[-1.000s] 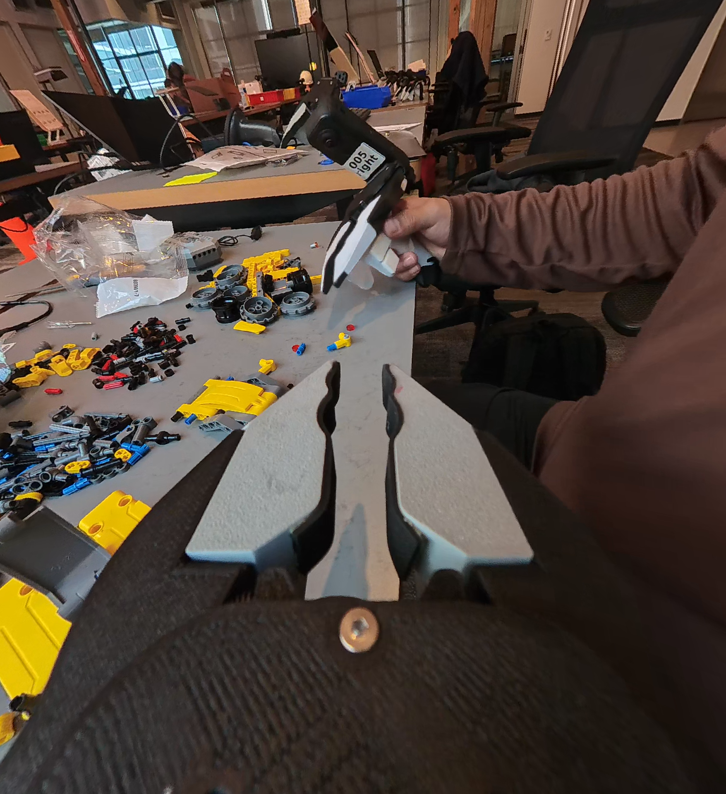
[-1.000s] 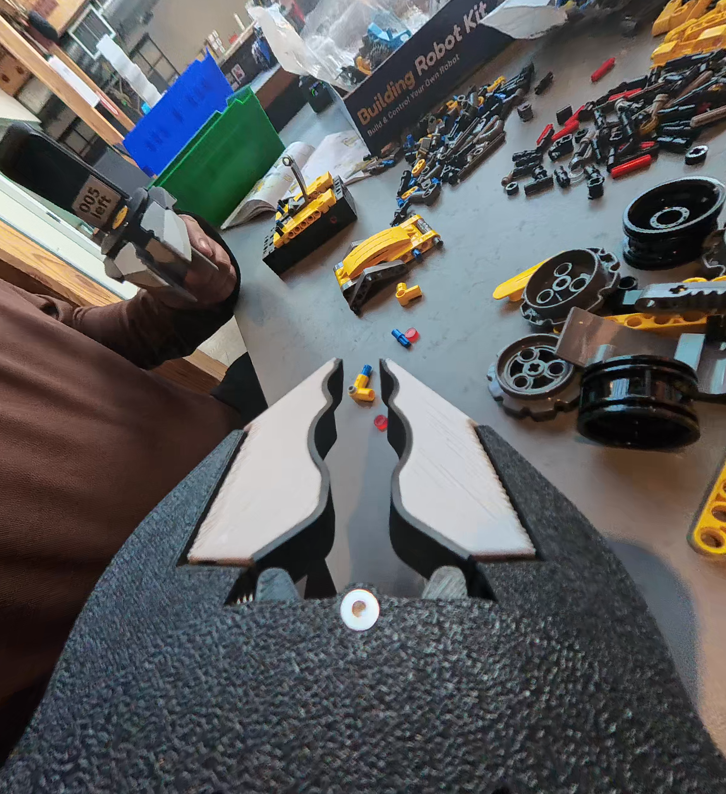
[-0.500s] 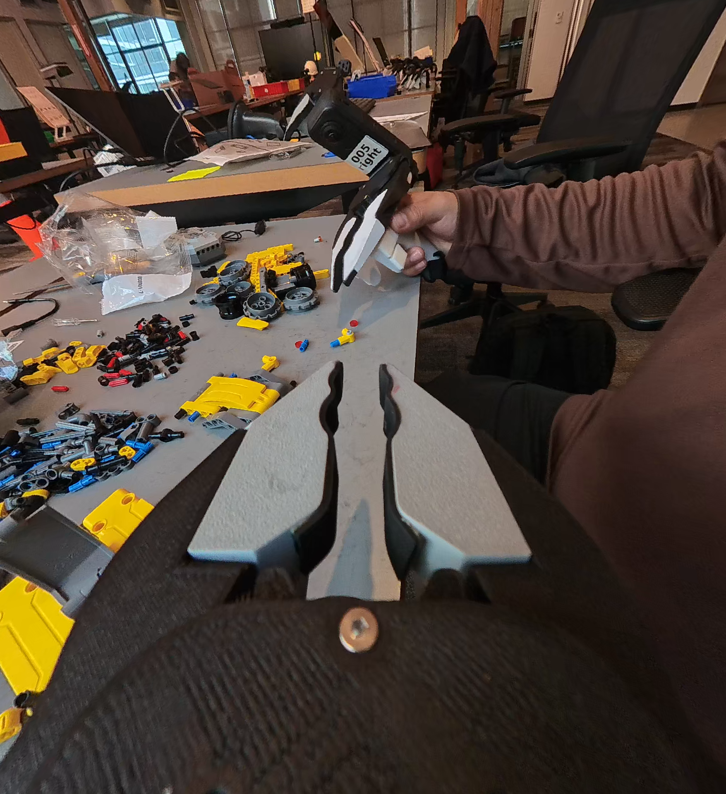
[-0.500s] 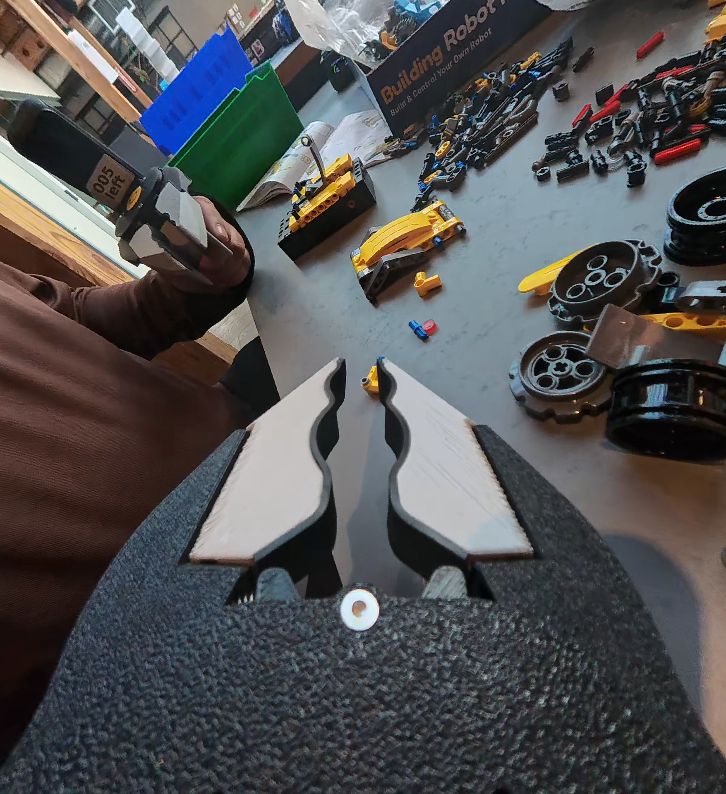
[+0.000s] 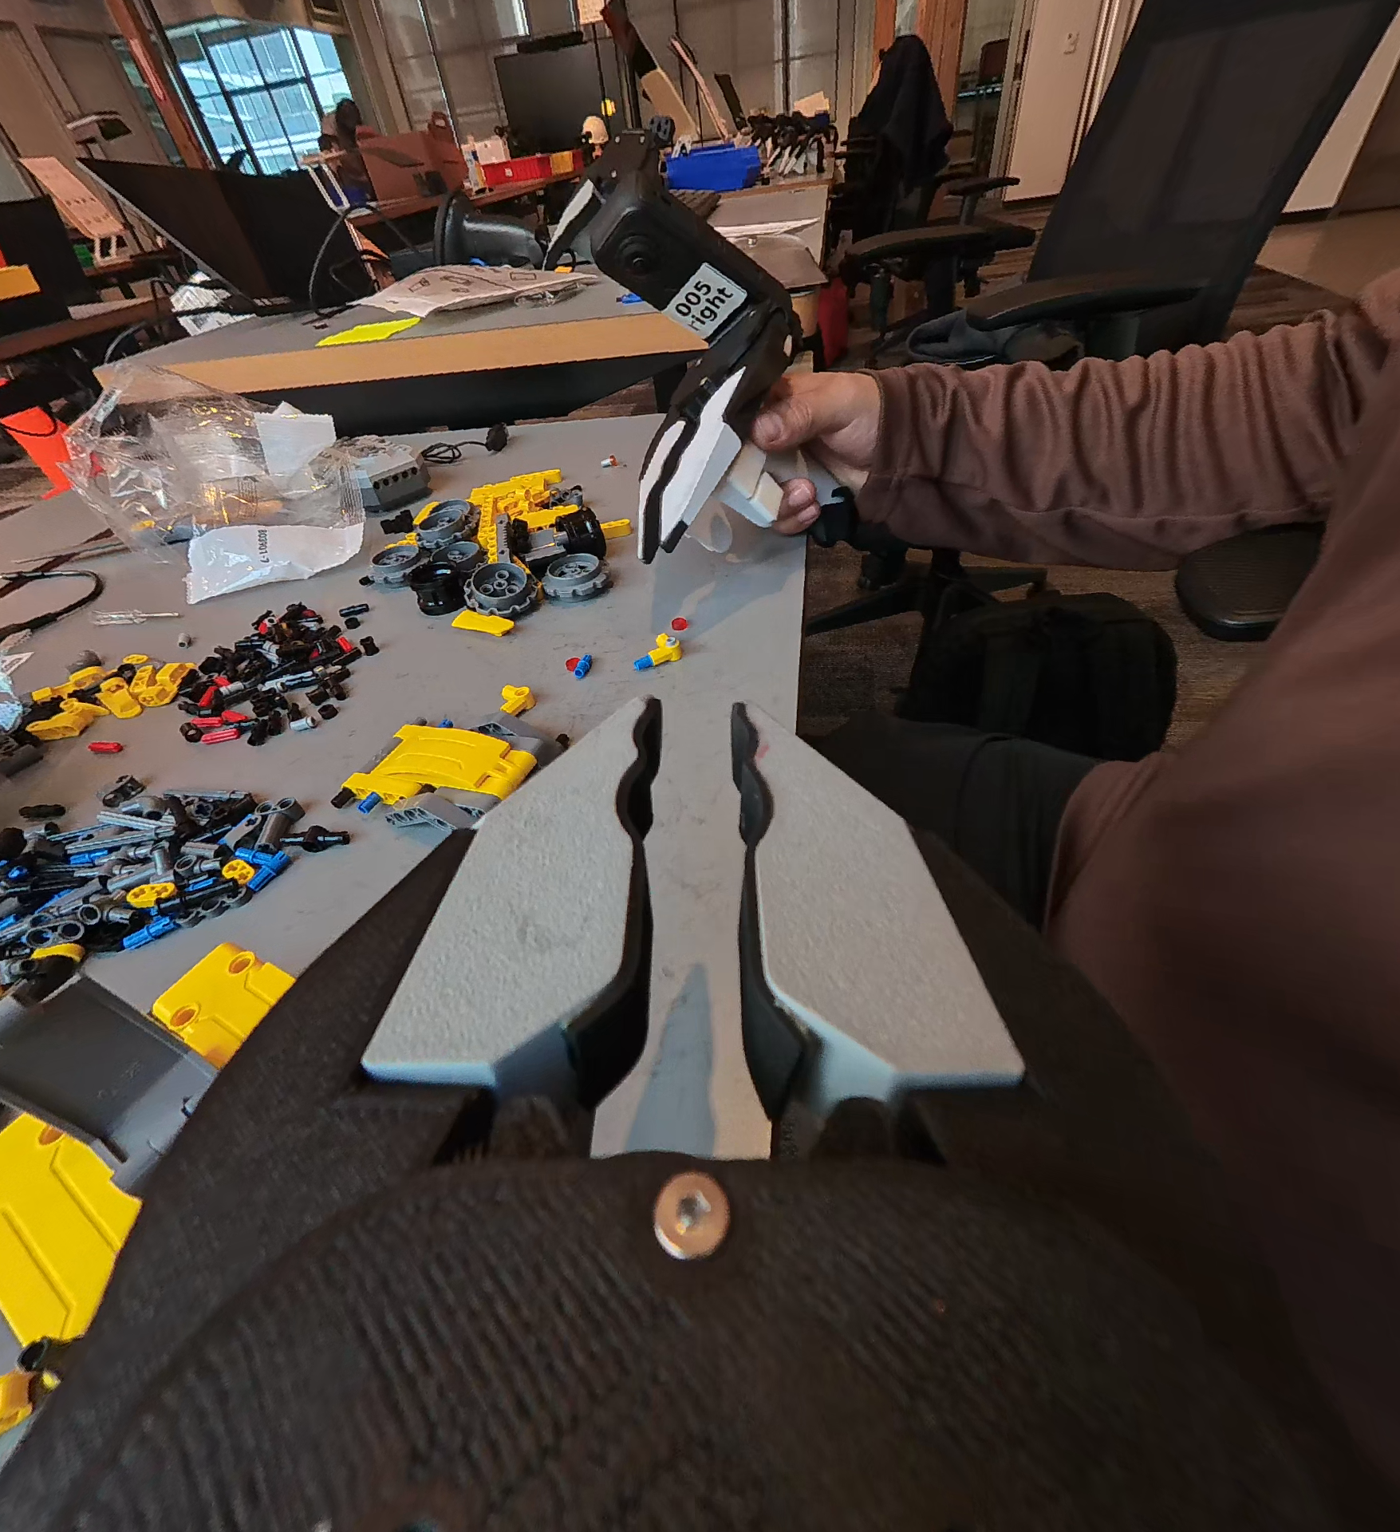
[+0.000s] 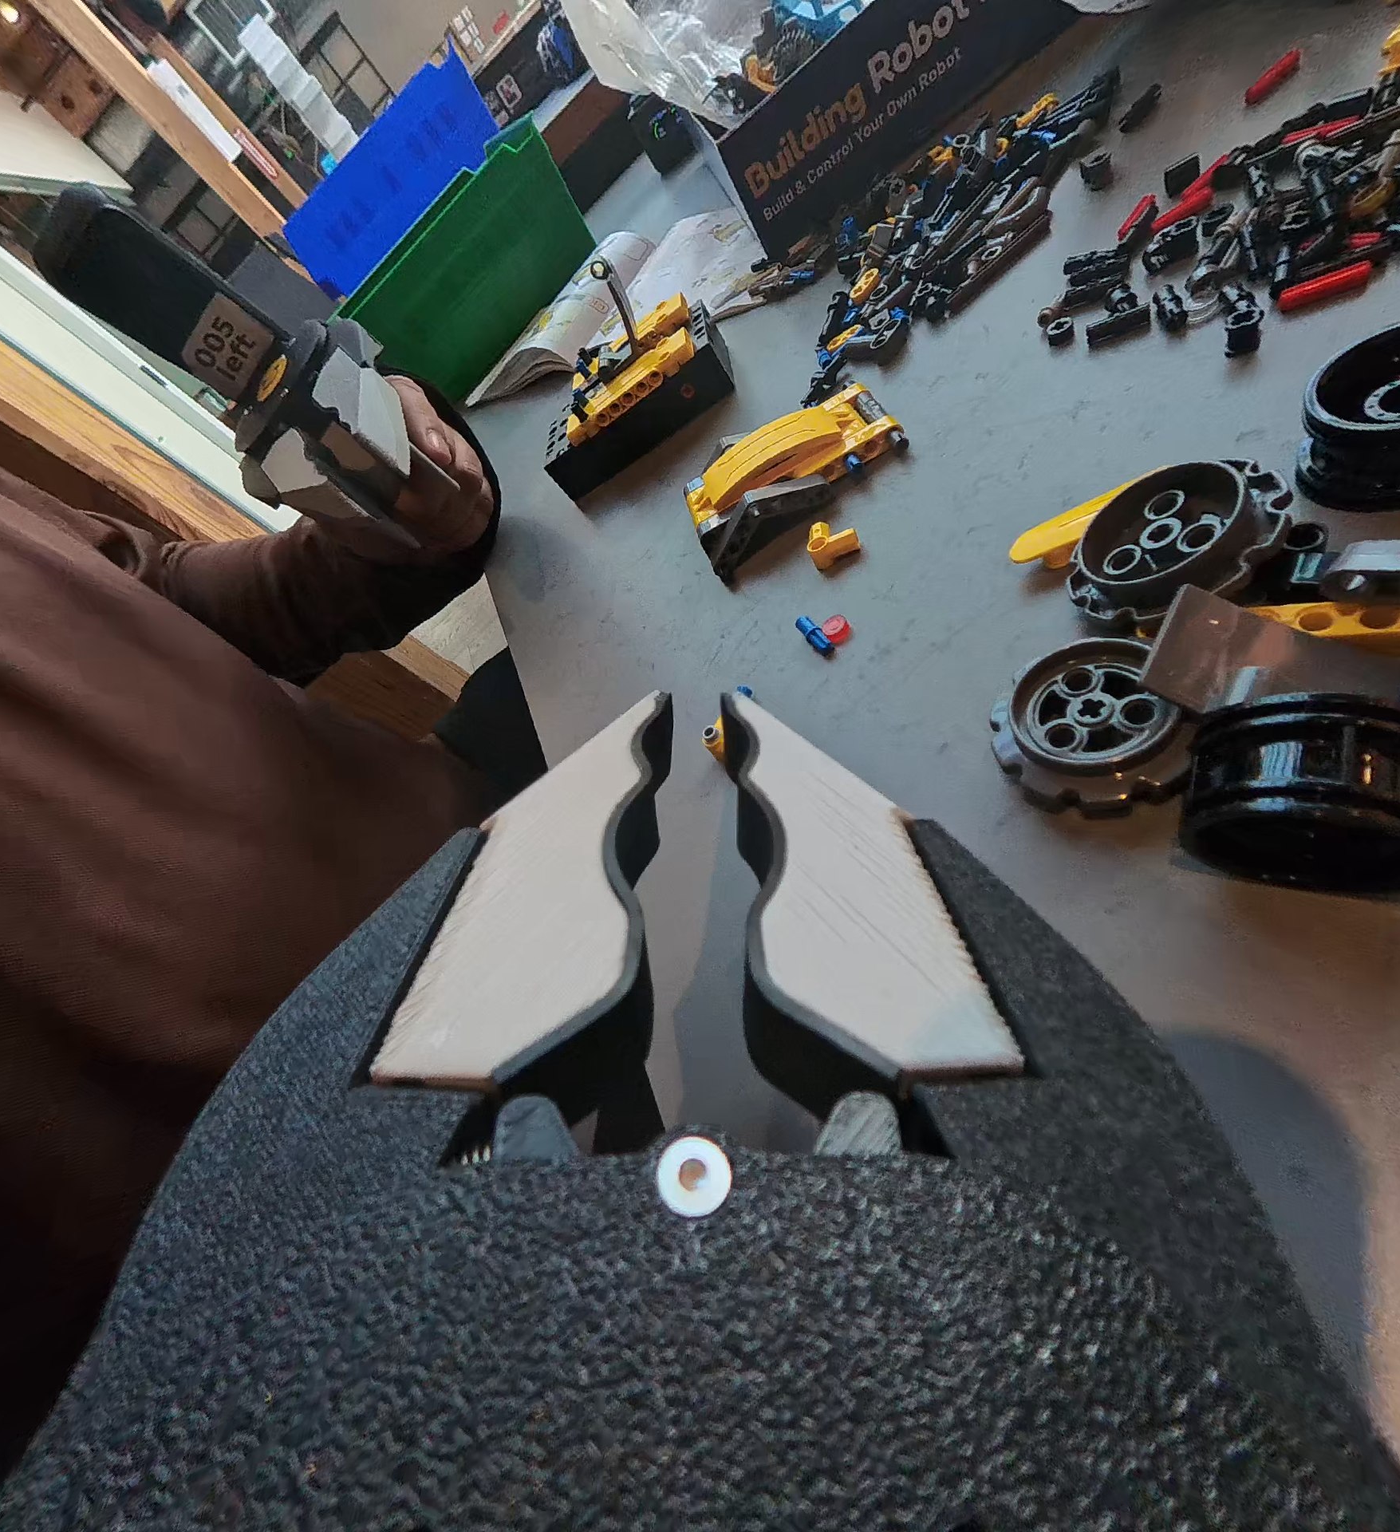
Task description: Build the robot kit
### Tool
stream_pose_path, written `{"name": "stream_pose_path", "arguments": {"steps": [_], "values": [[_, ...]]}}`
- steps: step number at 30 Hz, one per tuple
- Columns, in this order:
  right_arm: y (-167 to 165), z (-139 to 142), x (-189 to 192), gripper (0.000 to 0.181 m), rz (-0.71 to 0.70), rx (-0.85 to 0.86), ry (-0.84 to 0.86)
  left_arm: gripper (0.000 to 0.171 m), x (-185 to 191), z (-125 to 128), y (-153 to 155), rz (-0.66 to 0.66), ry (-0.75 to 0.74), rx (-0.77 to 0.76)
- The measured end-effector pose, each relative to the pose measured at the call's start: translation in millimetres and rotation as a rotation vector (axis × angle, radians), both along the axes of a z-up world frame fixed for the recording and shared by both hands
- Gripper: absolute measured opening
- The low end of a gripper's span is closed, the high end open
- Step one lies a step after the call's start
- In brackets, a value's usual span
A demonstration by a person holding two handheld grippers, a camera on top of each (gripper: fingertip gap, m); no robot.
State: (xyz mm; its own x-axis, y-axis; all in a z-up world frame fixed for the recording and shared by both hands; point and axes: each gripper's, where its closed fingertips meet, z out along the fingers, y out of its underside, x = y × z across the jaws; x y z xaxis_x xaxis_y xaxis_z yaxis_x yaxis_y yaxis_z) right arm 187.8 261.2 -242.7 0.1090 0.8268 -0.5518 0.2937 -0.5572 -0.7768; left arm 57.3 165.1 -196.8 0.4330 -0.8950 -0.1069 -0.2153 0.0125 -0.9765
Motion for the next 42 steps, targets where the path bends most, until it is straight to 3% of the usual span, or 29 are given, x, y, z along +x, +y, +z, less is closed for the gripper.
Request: {"name": "stream_pose_path", "arguments": {"steps": [2,7,24,42], "values": [[-2.8,-0.1,-0.5,0.0,0.02,-0.002,0.001,0.013,0.7,-0.2,-1.0,-0.014,-0.002,-0.009],[-4.2,-0.2,-0.9,0.0,0.032,-0.007,0.002,0.005,4.0,-0.7,-7.4,-0.074,-0.005,-0.022],[-6.8,2.2,-0.6,0.002,0.048,-0.002,0.018,0.009,8.4,-8.7,-5.9,-0.075,0.049,-0.041],[-5.1,0.7,-0.2,0.002,0.027,0.015,0.007,0.014,2.1,-1.3,0.0,0.014,0.023,0.032]]}}
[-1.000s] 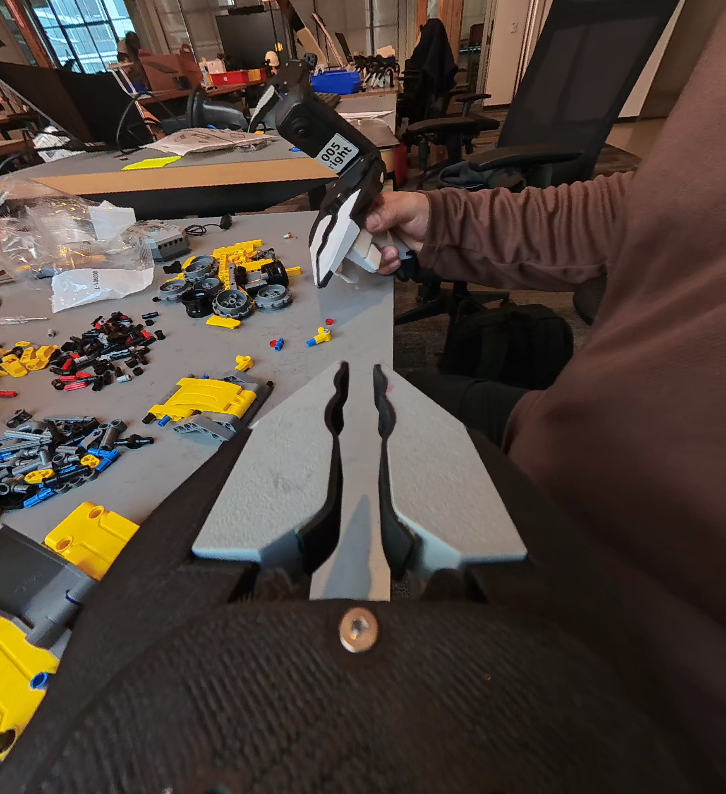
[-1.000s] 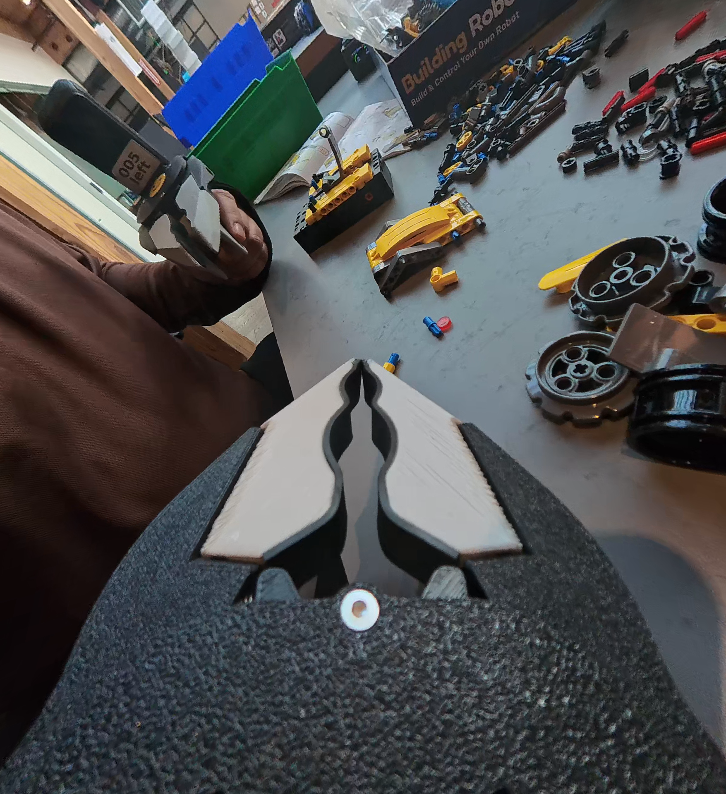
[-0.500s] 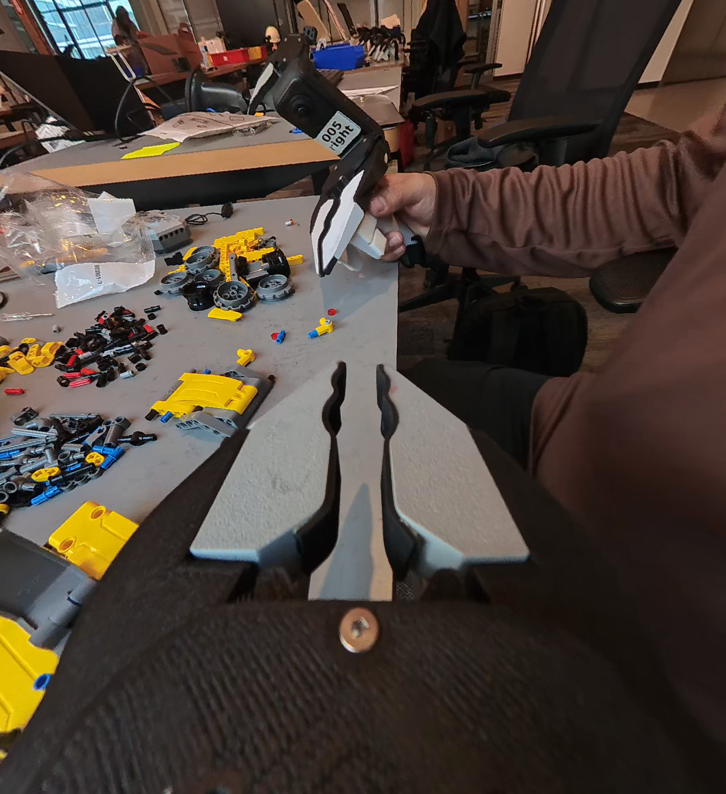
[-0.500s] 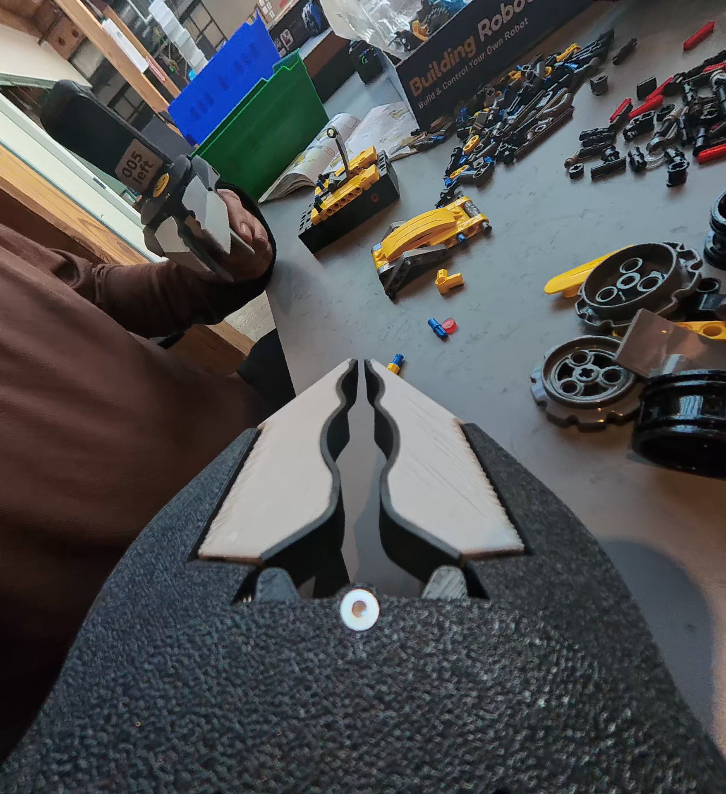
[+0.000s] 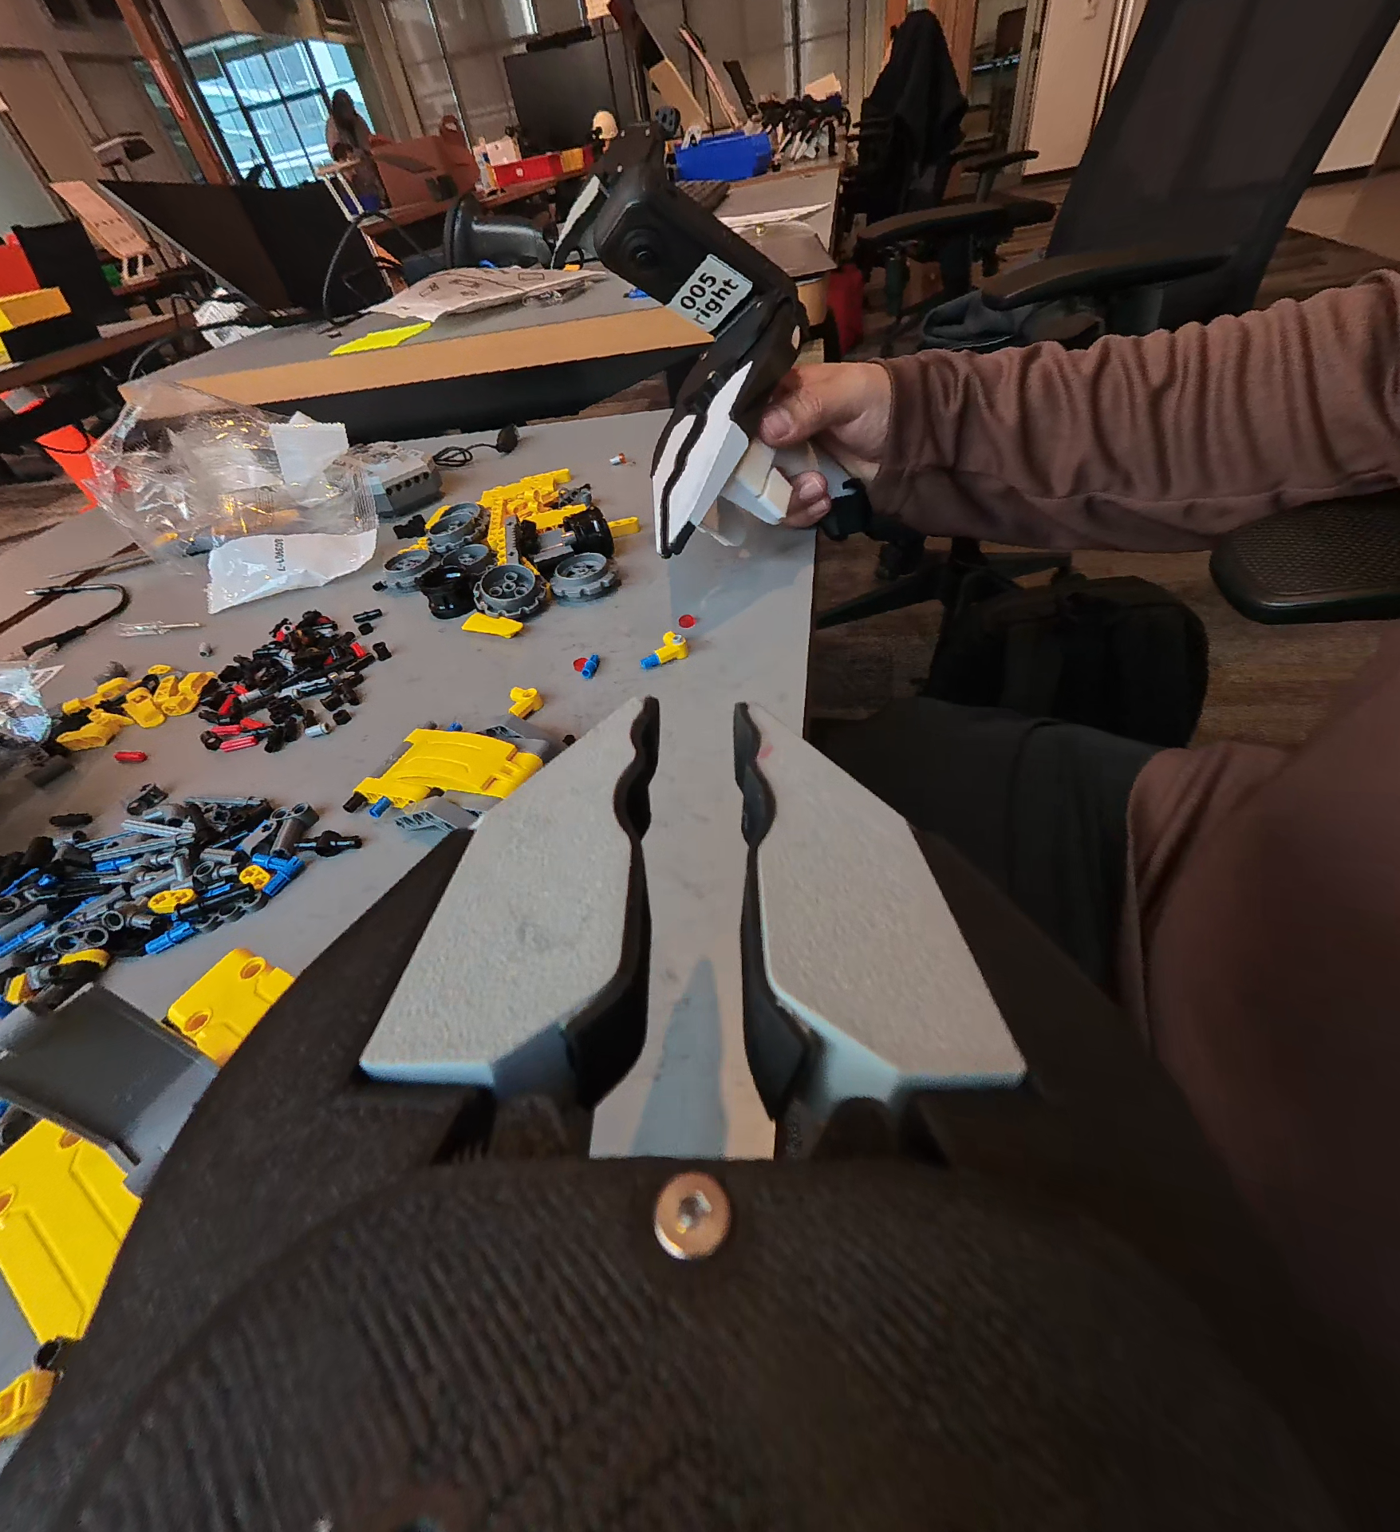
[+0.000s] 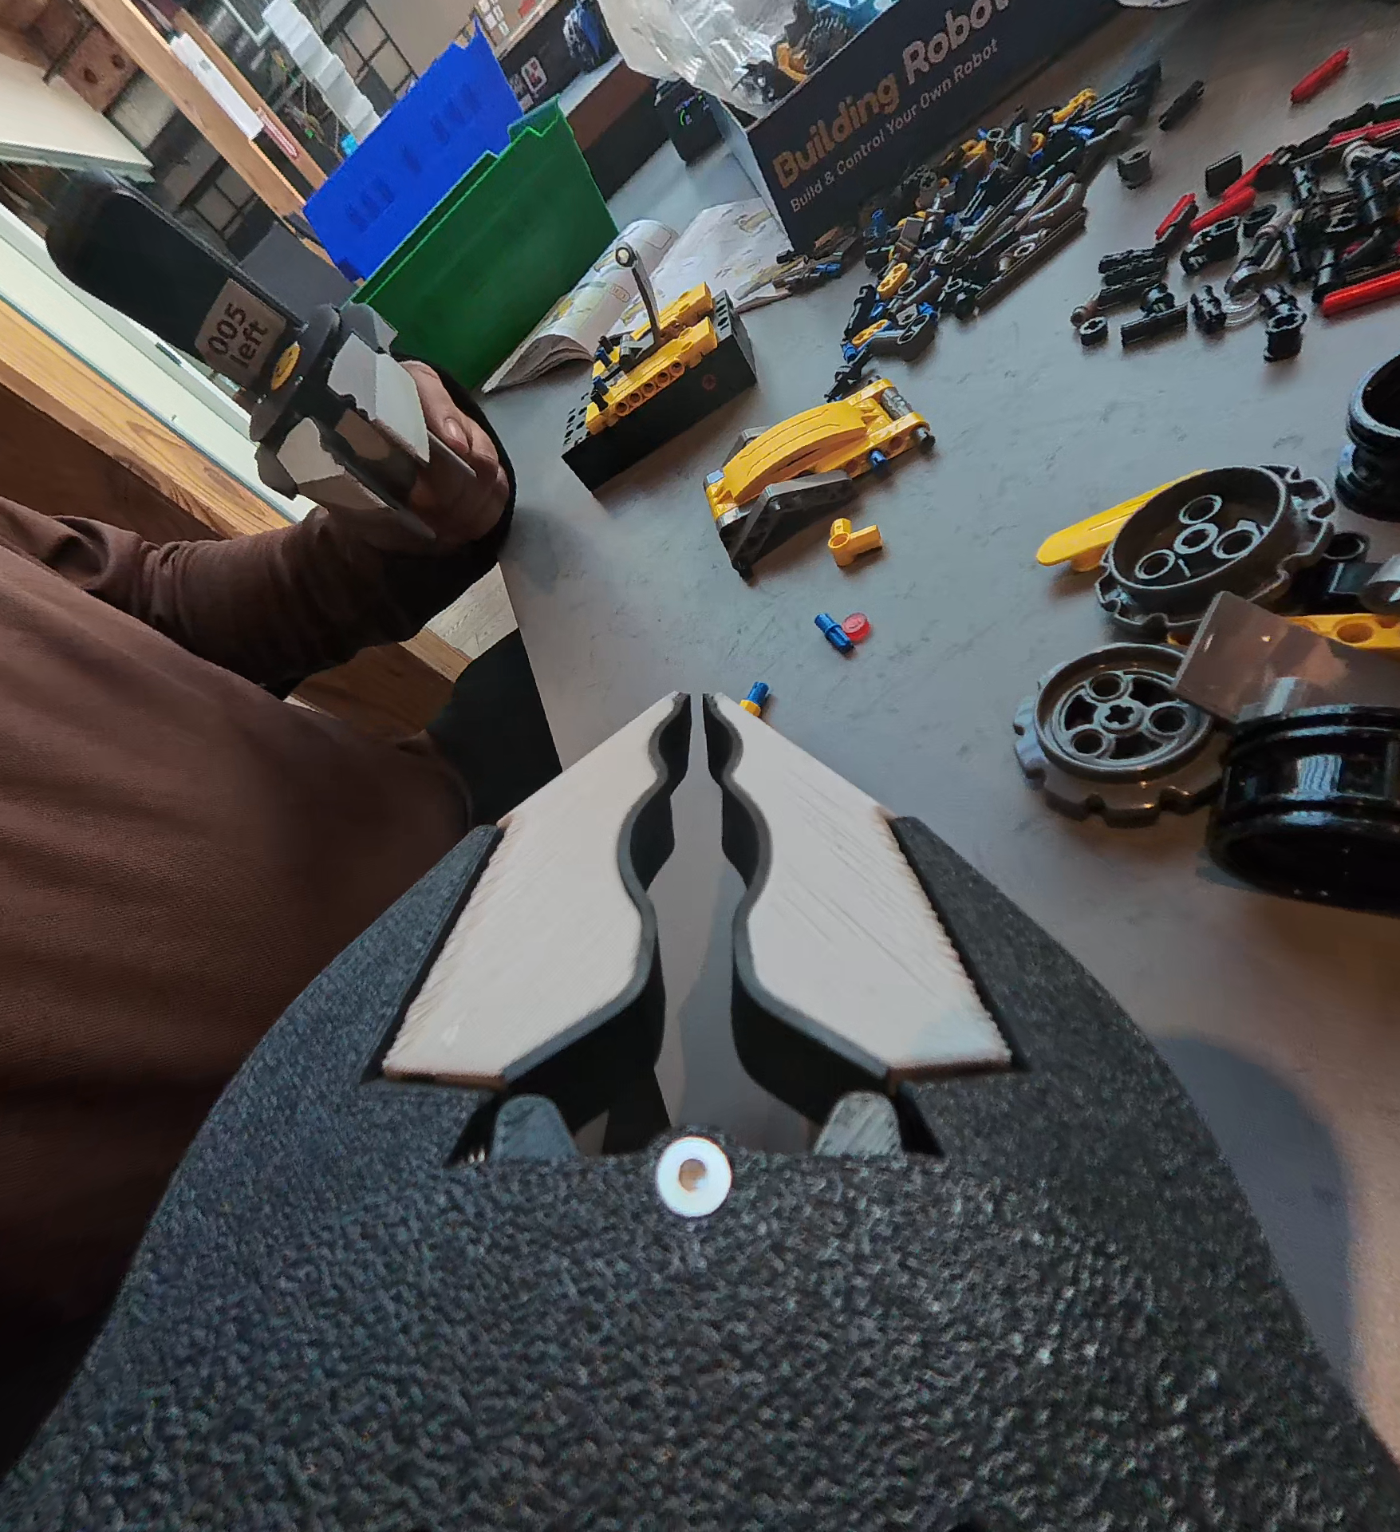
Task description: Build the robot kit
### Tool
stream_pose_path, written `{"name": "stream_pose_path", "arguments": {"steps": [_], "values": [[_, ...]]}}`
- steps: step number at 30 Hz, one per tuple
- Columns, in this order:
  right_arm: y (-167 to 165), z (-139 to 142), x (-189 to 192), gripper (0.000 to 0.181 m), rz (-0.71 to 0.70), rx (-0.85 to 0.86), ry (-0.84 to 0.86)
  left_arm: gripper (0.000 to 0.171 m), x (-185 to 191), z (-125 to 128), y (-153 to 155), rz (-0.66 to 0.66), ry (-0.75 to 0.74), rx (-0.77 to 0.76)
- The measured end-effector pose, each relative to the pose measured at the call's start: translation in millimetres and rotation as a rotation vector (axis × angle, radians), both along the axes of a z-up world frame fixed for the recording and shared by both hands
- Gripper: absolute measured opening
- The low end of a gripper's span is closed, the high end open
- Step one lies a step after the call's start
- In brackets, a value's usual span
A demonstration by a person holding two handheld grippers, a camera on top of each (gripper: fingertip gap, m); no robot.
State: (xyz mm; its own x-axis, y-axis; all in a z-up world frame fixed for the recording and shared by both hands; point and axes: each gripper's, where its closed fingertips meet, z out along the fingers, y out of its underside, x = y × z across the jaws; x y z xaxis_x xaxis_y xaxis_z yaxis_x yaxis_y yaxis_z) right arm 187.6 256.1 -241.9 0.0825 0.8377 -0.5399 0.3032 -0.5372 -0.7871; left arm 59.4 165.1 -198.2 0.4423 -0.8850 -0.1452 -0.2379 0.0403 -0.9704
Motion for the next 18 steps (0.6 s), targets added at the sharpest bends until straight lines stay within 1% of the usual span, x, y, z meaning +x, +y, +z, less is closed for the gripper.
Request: {"name": "stream_pose_path", "arguments": {"steps": [8,13,18], "values": [[-0.4,-0.2,-0.2,0.002,0.004,-0.004,-0.001,0.012,3.0,-3.2,-2.8,-0.044,0.009,-0.038],[-0.5,0.0,-0.3,0.002,0.006,-0.011,0.001,0.011,1.6,-0.6,-3.2,-0.045,-0.009,-0.034],[-0.2,0.1,-0.3,0.002,0.006,-0.017,0.003,0.013,-0.2,2.1,-2.4,-0.058,-0.041,-0.065]]}}
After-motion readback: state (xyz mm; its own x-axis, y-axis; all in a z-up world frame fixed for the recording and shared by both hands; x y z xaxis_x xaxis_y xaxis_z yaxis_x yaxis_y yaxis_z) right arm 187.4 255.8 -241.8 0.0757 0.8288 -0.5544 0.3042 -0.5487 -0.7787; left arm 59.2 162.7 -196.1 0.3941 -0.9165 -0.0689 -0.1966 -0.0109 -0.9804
